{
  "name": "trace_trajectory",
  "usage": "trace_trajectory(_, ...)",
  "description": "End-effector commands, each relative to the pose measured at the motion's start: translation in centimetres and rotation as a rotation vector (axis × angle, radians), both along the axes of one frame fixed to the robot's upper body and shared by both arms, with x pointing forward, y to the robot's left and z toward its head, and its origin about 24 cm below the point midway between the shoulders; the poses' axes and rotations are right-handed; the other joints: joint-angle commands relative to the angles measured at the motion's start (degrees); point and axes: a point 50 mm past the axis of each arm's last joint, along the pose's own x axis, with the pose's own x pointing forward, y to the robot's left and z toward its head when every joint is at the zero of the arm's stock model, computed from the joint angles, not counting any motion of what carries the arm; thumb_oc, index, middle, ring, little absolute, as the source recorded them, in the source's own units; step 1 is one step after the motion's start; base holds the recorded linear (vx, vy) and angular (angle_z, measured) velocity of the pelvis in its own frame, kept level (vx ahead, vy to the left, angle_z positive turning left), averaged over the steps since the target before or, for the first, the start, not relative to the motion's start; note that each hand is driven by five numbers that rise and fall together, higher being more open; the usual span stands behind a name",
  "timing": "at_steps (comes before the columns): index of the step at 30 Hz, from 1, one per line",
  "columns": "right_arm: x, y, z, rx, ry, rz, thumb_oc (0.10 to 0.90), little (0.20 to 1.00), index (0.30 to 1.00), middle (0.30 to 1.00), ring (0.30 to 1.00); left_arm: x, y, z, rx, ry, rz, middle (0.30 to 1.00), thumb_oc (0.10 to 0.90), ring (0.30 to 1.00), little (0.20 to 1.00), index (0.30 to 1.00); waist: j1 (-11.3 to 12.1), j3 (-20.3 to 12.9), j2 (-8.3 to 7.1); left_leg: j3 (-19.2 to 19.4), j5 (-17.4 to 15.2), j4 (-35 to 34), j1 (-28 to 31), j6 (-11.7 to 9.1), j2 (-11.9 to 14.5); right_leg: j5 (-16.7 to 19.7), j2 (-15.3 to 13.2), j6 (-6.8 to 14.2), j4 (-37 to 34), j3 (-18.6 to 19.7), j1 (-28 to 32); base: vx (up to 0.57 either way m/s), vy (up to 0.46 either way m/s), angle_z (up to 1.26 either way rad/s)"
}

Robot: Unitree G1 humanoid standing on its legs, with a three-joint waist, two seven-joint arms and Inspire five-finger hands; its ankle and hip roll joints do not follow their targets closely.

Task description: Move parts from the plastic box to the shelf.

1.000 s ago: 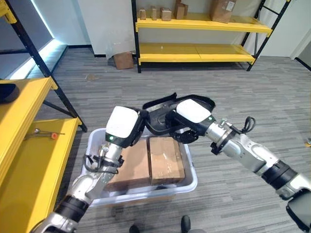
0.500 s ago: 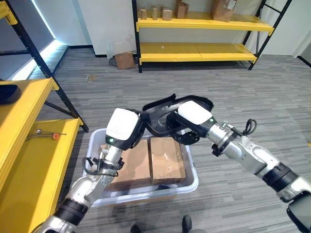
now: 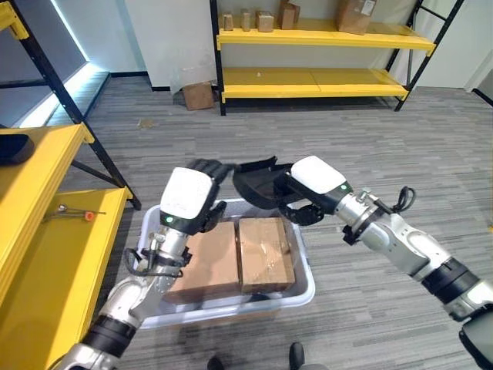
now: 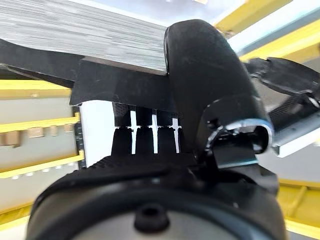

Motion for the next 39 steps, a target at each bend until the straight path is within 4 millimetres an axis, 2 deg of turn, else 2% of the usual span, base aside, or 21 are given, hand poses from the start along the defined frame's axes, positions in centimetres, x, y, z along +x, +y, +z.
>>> trace_trajectory(1,1.3,-2.5,5.2,0.107,-0.216,-0.1,0.4,0.3,0.3,0.3,0.3,0.2,1.1,4.7,0.034,-0.225,0.01,1.0,0.9,1.0,1.0,1.0,1.8,-5.9,-0.61,-7.4,-5.5,-0.4,3.4,-1.8,3.2,-1.5,-2.9,3.6,0.2,1.8,3.0,-0.01,0.001,0.05)
trace_trajectory(12,1.3,-2.0,5.3,0.083,-0.216,-0.079,0.4,0.3,0.3,0.3,0.3,0.2,0.8,6.0,0.067,-0.285,0.001,1.0,0.9,1.0,1.0,1.0,1.9,-6.0,-0.7,-7.5,-5.5,-0.4,3.4,-1.8,3.1,-1.6,-2.9,3.5,0.2,1.7,3.0,0.0,0.0,0.0)
trace_trajectory(19,1.3,-1.4,5.3,0.089,-0.211,-0.055,0.4,0.3,0.3,0.3,0.3,0.3,-0.4,6.5,0.086,-0.301,-0.057,1.0,0.9,1.0,1.0,1.0,1.7,-6.0,-0.79,-7.6,-5.5,-0.4,3.4,-1.8,3.1,-1.6,-2.8,3.5,0.2,1.8,3.0,0.0,0.0,0.0)
trace_trajectory(27,1.5,-0.2,5.7,0.091,-0.216,-0.018,0.4,0.3,0.3,0.3,0.3,0.6,-3.5,6.5,0.102,-0.277,-0.205,1.0,0.9,1.0,1.0,1.0,1.0,-5.9,-0.9,-7.3,-5.5,-0.4,3.5,-1.8,3.1,-1.4,-2.8,3.5,0.2,2.0,2.8,0.0,0.0,0.0)
trace_trajectory(31,1.5,1.0,6.0,0.081,-0.223,0.025,0.4,0.3,0.3,0.3,0.3,0.9,-5.0,5.9,0.12,-0.243,-0.274,1.0,0.9,1.0,1.0,1.0,0.7,-6.0,-1.01,-7.1,-5.5,-0.4,3.6,-1.7,3.0,-1.4,-2.7,3.5,0.2,2.5,2.7,0.0,0.0,0.0)
trace_trajectory(32,1.4,1.8,6.5,0.07,-0.24,0.061,0.4,0.3,0.3,0.3,0.3,0.9,-5.9,5.6,0.13,-0.223,-0.318,1.0,0.9,1.0,1.0,1.0,0.4,-6.0,-1.14,-6.9,-5.6,-0.4,3.7,-1.7,3.1,-1.3,-2.7,3.6,0.2,2.8,2.5,0.0,0.0,0.0)
trace_trajectory(39,0.9,3.6,7.8,0.061,-0.278,0.145,0.4,0.3,0.3,0.3,0.3,0.9,-7.3,5.3,0.154,-0.204,-0.38,1.0,0.9,1.0,1.0,1.0,-0.1,-5.9,-1.26,-6.5,-5.6,-0.4,4.0,-1.7,3.3,-1.2,-2.5,3.5,0.3,3.3,2.3,0.0,0.002,-0.04)
